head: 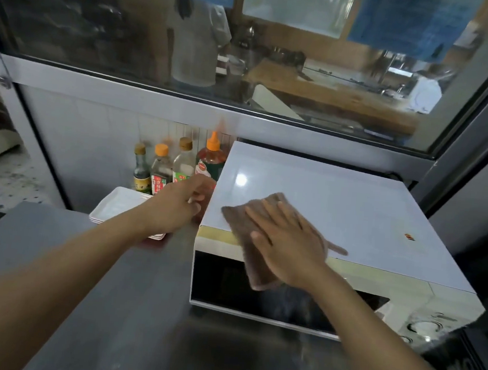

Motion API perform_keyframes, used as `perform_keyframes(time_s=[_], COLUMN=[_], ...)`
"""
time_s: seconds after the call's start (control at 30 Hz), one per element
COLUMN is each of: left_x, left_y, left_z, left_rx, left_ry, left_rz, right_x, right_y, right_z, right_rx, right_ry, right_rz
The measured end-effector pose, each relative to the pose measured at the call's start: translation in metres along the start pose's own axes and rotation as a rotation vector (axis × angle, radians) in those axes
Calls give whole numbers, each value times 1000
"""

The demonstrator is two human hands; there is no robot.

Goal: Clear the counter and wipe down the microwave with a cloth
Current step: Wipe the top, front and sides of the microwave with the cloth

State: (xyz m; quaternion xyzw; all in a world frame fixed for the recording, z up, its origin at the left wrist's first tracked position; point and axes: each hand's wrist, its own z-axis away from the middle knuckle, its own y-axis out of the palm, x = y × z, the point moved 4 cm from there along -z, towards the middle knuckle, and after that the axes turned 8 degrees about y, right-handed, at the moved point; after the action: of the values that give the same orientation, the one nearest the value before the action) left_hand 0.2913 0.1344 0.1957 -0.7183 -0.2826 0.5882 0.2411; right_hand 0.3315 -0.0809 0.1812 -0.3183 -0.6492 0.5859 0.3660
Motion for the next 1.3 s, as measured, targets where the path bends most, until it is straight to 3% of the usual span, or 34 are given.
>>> perform_keyframes(time_s=[0.1,0.2,0.47,0.87,1.0,1.17,1.3], left_x=[7,12,21,-4,-20,-44,-54], left_y=[-12,-19,-28,-21,-9,25,44], left_z=[7,14,26,22,14,5,0], left_rx=[-81,-137,-102,-40,-20,-11,10], left_ry=[-26,-47,-111,18,57,53,79], left_rz=[-16,-18,-90,-145,-159,-151,-349], right_x=[-20,0,69,86,49,-51,-100], right_y=[-8,-5,0,15,3,-10,-16], right_z=[-16,-51,-104,2,16,60,85], right_rx=[63,81,105,-220,-263,-222,-199], right_ry=[126,177,45,-156,-139,43,192], right_rz=[27,3,-34,140,130,231,247])
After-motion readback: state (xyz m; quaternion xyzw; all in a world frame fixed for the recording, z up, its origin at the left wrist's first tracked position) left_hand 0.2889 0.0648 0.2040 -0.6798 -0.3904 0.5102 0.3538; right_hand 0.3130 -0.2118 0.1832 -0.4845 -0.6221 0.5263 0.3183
